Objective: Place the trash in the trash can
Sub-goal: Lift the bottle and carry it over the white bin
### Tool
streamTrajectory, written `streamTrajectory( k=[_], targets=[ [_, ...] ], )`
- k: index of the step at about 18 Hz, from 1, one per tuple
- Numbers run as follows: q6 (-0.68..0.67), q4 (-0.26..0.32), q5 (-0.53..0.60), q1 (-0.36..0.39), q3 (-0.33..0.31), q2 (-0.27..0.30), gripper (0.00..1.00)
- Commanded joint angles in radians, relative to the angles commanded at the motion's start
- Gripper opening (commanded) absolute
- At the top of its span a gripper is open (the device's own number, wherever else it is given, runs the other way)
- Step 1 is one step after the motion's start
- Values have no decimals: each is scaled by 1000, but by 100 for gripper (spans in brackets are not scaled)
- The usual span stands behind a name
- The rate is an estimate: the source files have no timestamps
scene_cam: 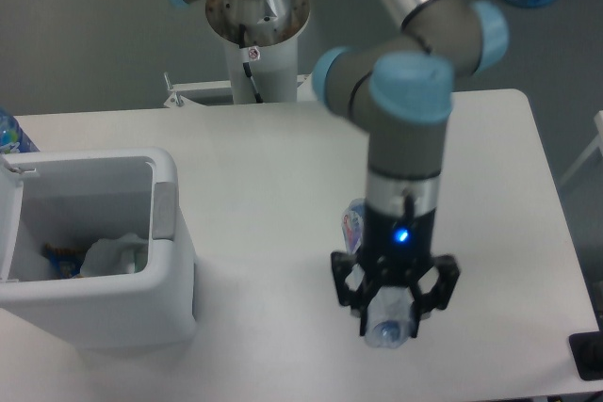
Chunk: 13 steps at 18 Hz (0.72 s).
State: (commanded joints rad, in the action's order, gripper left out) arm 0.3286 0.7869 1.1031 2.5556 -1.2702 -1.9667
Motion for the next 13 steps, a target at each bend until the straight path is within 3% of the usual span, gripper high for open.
streamTrajectory(
  k=[5,13],
  targets=[
    [-94,-28,-9,-11,11,28,48],
    [-222,-28,-31,-121,11,92,48]
  ],
)
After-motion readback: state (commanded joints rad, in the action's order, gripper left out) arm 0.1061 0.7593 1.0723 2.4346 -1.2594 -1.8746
